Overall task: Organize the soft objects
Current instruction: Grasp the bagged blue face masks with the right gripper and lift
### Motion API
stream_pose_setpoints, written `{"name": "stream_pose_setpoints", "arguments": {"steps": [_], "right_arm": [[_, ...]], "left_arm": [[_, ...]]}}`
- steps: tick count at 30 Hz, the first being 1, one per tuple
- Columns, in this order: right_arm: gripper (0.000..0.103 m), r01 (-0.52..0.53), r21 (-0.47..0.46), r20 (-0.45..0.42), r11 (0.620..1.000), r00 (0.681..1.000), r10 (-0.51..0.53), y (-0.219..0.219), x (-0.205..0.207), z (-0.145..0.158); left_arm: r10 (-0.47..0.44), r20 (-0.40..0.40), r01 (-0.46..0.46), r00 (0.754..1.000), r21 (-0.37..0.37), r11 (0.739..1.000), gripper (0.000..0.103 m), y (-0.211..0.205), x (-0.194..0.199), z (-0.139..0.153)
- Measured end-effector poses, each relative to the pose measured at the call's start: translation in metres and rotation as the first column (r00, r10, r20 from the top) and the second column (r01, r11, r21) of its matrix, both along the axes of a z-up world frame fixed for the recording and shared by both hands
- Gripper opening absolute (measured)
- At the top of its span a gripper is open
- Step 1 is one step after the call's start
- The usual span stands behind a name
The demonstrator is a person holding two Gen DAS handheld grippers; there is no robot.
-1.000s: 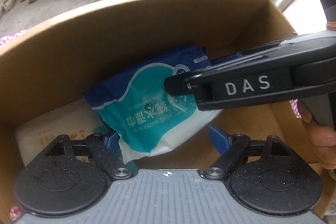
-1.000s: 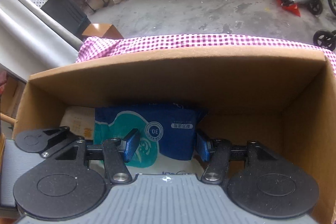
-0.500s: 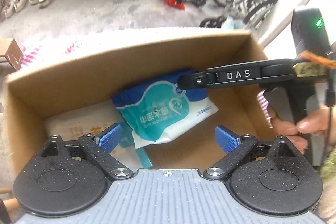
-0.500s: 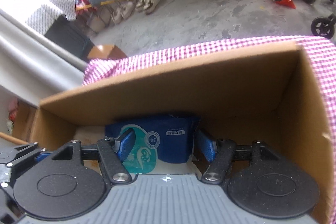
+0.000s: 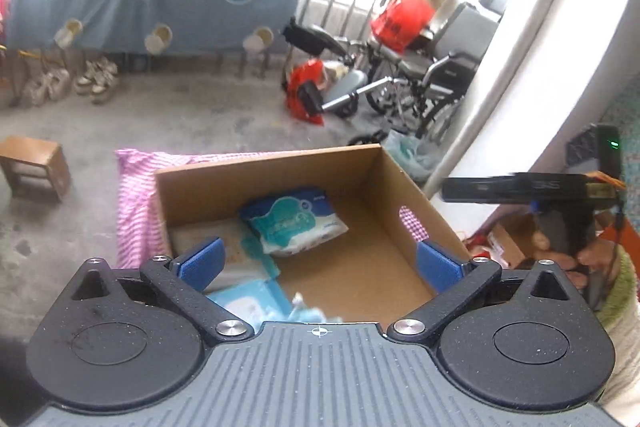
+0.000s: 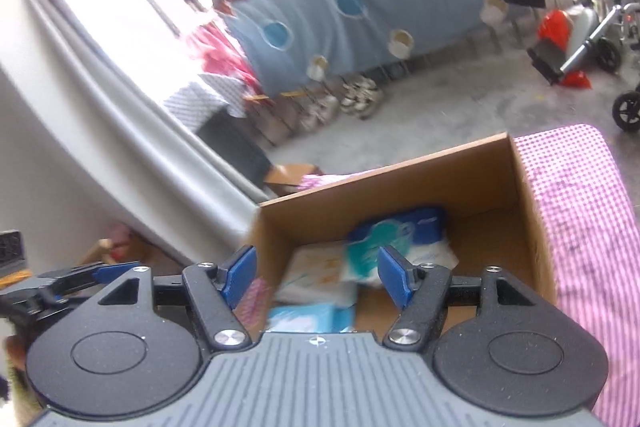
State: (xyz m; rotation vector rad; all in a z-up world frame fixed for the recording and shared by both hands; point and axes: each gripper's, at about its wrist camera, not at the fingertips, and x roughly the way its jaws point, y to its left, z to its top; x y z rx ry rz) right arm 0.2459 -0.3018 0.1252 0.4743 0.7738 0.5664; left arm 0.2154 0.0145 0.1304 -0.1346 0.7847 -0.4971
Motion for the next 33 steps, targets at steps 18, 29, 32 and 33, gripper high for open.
{"name": "stream_pose_setpoints", "arguments": {"steps": [18,29,32,33], "right_arm": [[0.062,0.065,0.169,-0.384,0.983,0.923,0.005,0.071,-0.172,-0.159],[0.054,0.106,-0.001,-0.445,0.994,0.890,-0.095,0.110,-0.184,-0.190],[0.054,0.104,-0.017,-0.434,0.994,0.895,-0.101,0.116,-0.184,-0.188],[0.054,0.104,-0.020,-0.431,0.994,0.897,-0.103,0.117,-0.184,-0.188]], "left_arm": [[0.042,-0.117,-0.040,0.992,0.020,0.999,0.093,0.021,-0.105,-0.135],[-0.016,-0.112,0.031,0.994,0.137,0.990,0.085,-0.005,-0.091,-0.178],[-0.012,-0.120,0.031,0.993,0.159,0.987,0.085,-0.008,-0.085,-0.184],[-0.013,-0.130,0.033,0.991,0.157,0.987,0.085,-0.008,-0.084,-0.187]]}}
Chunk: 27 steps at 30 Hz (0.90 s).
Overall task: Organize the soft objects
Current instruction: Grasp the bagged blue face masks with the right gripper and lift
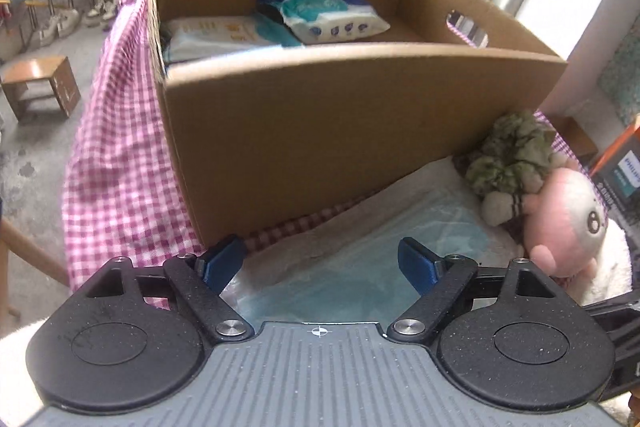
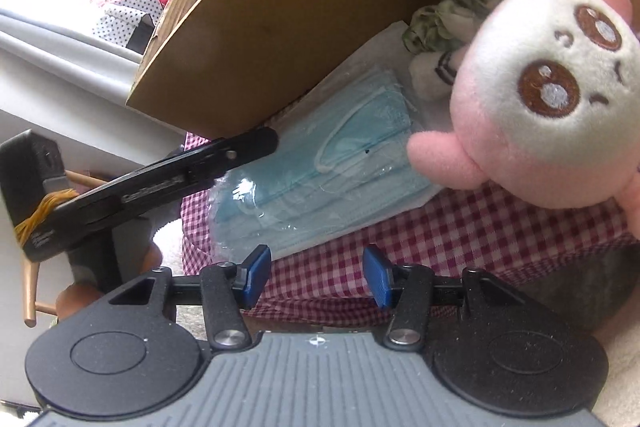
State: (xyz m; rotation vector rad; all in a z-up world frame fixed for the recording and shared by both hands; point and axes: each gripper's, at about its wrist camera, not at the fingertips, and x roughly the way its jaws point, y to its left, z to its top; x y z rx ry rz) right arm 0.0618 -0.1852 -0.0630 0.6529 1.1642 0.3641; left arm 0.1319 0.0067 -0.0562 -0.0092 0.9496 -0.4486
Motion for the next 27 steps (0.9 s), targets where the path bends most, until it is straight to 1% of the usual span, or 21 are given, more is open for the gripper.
{"name": "stream_pose_setpoints", "arguments": {"steps": [3,7,9,15,17,22,27], "right_arm": [[0.054,0.009,0.009,0.003,1.000,1.000,-0.009,0.002,0.000,0.000],[0.053,0.020,0.032,0.004,0.999,1.000,-0.020,-0.007,-0.004,-0.002],[0.053,0.024,0.042,0.005,0.999,1.000,-0.024,-0.014,-0.008,-0.003],[0.053,0.049,0.082,0.002,0.995,0.999,-0.049,-0.022,-0.011,-0.007],[0.053,0.064,0.113,-0.008,0.992,0.998,-0.064,-0.027,-0.011,-0.010],[0.053,0.102,0.192,-0.034,0.976,0.995,-0.098,-0.039,-0.019,-0.021],[0.054,0.140,0.265,-0.063,0.954,0.990,-0.128,-0.051,-0.028,-0.031]], "left_arm": [[0.018,-0.059,-0.019,0.998,-0.020,1.000,0.086,0.003,0.006,-0.007],[0.035,-0.090,-0.041,0.995,-0.061,0.997,0.087,0.010,0.004,-0.006],[0.031,-0.115,-0.041,0.993,-0.082,0.996,0.087,0.014,0.000,-0.004],[0.018,-0.170,-0.035,0.985,-0.098,0.995,0.089,0.026,-0.021,0.000],[0.009,-0.200,-0.033,0.980,-0.118,0.992,0.089,0.032,-0.032,-0.001],[-0.023,-0.285,-0.038,0.958,-0.208,0.977,0.089,0.049,-0.055,-0.002],[-0.082,-0.367,-0.034,0.927,-0.299,0.954,0.089,0.060,-0.078,-0.006]]}}
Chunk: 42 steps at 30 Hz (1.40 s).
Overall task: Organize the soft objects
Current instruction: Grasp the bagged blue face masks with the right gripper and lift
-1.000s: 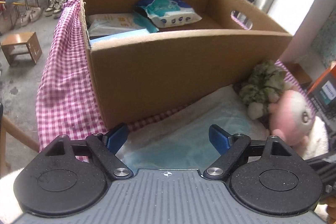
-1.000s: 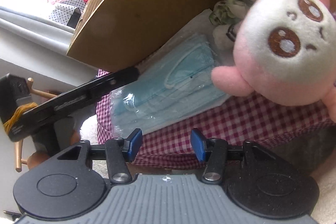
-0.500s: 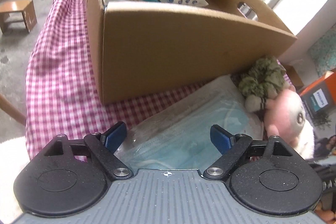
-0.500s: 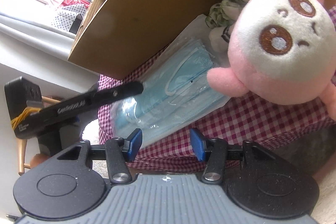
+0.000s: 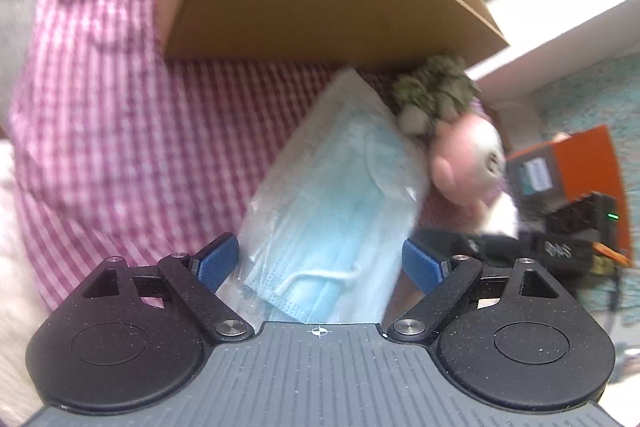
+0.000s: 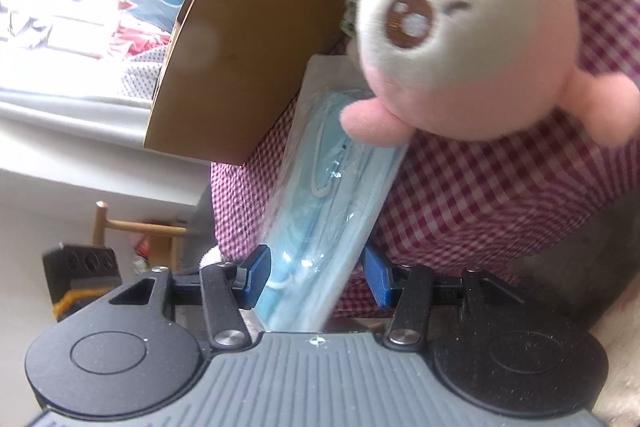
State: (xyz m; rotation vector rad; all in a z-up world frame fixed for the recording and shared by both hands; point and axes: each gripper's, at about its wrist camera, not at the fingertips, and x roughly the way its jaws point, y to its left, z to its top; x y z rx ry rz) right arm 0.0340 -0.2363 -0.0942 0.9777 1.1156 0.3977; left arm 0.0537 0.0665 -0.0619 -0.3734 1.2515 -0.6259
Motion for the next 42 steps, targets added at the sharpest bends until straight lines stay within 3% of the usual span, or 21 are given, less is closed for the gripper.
{"name": "stream_pose_setpoints", "arguments": {"steps": [3,8,11,15,19,21,25,36,42], "right_arm": [[0.054,0.012,0.031,-0.028,0.999,1.000,-0.011,-0.005,-0.003,-0.005],[0.052,0.023,0.084,-0.064,0.996,0.998,-0.018,-0.010,-0.009,-0.016],[0.048,0.026,0.111,-0.072,0.993,0.997,-0.018,-0.008,-0.007,-0.023],[0.034,0.021,0.115,-0.069,0.993,0.998,-0.013,-0.006,-0.007,-0.026],[0.031,-0.001,0.097,0.005,0.995,1.000,0.000,0.000,-0.008,-0.012],[0.031,-0.005,0.088,0.012,0.996,1.000,0.004,0.003,-0.006,-0.010],[0.024,-0.016,0.083,0.001,0.996,1.000,0.016,0.012,-0.001,-0.012],[0.021,-0.128,0.042,0.137,0.991,0.983,0.121,0.034,0.002,0.032],[0.020,-0.221,-0.022,0.264,0.975,0.939,0.219,0.052,0.007,0.079]], "left_arm": [[-0.021,-0.062,0.016,0.998,-0.086,0.996,0.089,0.004,-0.011,-0.005],[-0.038,-0.090,0.024,0.995,-0.142,0.990,0.086,0.008,-0.025,-0.009],[-0.040,-0.069,0.032,0.997,-0.113,0.993,0.081,0.006,-0.031,-0.008],[-0.048,-0.014,0.047,0.999,-0.040,0.998,0.070,-0.003,-0.029,0.000],[-0.066,0.018,0.066,0.998,-0.002,0.998,0.061,-0.008,-0.032,0.005],[-0.068,0.011,0.068,0.998,-0.017,0.998,0.055,-0.014,-0.030,0.002],[-0.052,-0.021,0.050,0.998,-0.065,0.997,0.053,-0.001,-0.035,-0.002],[0.030,0.040,-0.024,0.999,-0.122,0.992,0.053,0.054,-0.064,0.030],[0.076,0.123,-0.060,0.989,-0.130,0.990,0.053,0.076,-0.087,0.067]]}}
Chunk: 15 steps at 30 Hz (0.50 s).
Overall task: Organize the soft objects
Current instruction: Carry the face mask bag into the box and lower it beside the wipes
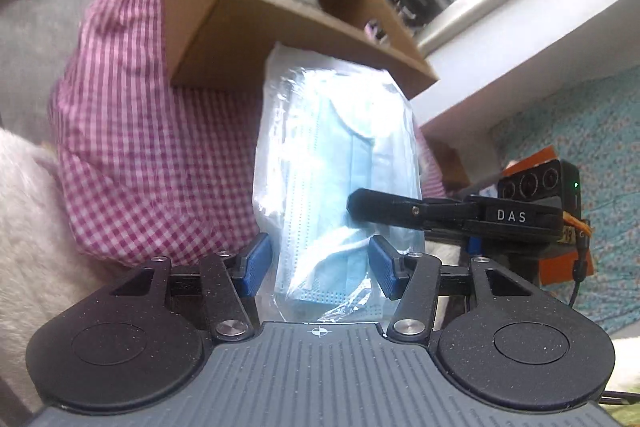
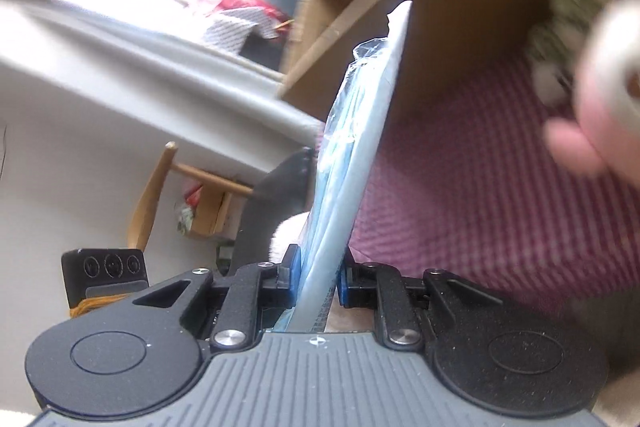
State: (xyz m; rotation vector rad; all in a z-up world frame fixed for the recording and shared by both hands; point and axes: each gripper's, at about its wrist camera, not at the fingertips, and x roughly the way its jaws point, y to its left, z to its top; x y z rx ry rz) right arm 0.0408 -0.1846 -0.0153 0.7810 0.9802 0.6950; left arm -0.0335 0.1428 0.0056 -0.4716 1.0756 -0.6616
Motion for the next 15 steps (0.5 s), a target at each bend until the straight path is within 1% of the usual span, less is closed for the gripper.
{"name": "stream_pose_setpoints", "arguments": {"steps": [3,6,8,11,15], "right_arm": [[0.020,-0.045,-0.055,0.100,0.997,0.994,0.050,0.008,0.005,0.032],[0.020,-0.075,-0.082,0.156,0.994,0.984,0.087,0.007,0.014,0.056],[0.020,-0.085,-0.086,0.167,0.993,0.981,0.099,0.004,0.022,0.068],[0.020,-0.098,-0.080,0.155,0.992,0.982,0.109,-0.005,0.030,0.080],[0.020,-0.093,-0.058,0.137,0.994,0.986,0.100,-0.023,0.034,0.090]], "left_arm": [[0.009,0.055,-0.008,0.998,-0.018,1.000,0.053,0.001,-0.006,0.023],[0.002,0.091,0.000,0.996,-0.027,1.000,0.053,-0.001,-0.001,0.046],[-0.007,0.122,0.011,0.992,-0.024,1.000,0.053,-0.019,0.006,0.057],[-0.025,0.165,0.029,0.986,-0.023,0.999,0.053,-0.035,0.013,0.073],[-0.061,0.174,0.068,0.983,-0.037,0.997,0.053,-0.056,0.024,0.082]]}}
